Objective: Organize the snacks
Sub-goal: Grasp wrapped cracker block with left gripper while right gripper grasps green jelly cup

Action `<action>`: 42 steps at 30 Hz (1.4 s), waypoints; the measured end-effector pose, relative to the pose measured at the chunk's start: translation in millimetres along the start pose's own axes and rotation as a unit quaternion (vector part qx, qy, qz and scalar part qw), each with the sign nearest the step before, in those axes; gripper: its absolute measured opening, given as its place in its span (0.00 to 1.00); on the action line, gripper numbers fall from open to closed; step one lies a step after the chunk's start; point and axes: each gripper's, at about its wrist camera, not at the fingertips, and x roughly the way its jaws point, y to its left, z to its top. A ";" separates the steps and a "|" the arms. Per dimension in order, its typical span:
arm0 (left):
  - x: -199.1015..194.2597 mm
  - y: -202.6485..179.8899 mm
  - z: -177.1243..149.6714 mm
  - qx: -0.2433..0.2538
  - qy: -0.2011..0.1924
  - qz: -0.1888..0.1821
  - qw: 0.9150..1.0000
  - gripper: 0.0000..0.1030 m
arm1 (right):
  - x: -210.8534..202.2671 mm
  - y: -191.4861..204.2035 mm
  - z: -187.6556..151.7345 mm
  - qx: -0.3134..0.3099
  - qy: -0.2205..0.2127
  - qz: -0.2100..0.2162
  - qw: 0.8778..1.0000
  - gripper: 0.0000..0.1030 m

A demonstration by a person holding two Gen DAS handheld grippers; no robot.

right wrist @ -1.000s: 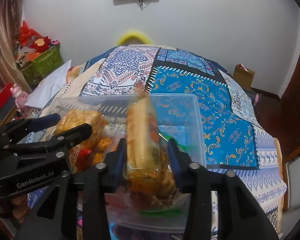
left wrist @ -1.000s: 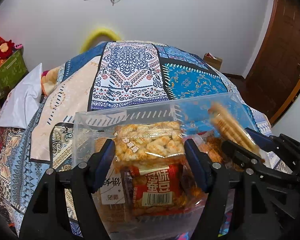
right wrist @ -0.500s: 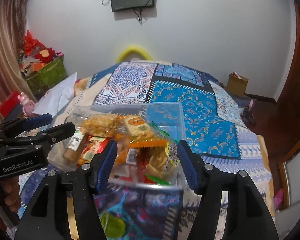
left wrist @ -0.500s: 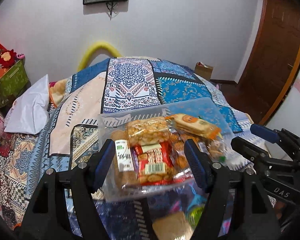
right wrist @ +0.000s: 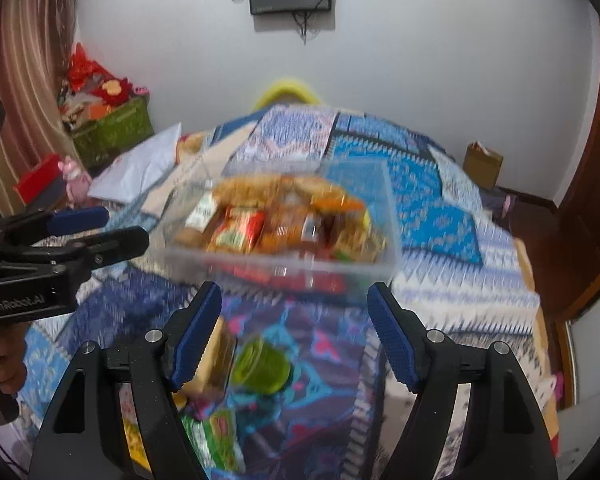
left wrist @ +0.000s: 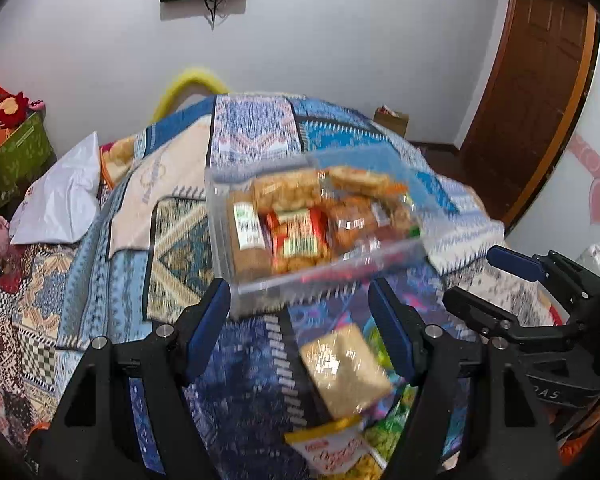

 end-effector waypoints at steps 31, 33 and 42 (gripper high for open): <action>59.1 -18.6 -49.5 -0.008 0.076 -0.046 0.996 0.69 | 38.3 -12.1 -45.4 0.063 0.069 0.031 0.995 0.39; 66.3 -21.2 -51.0 -0.007 0.085 -0.044 0.995 0.69 | 32.1 -18.6 -46.6 0.063 0.064 0.022 0.996 0.39; 86.2 -26.8 -57.0 -0.022 0.116 -0.063 0.991 0.66 | 19.9 -33.0 -49.4 0.077 0.052 0.012 0.996 0.39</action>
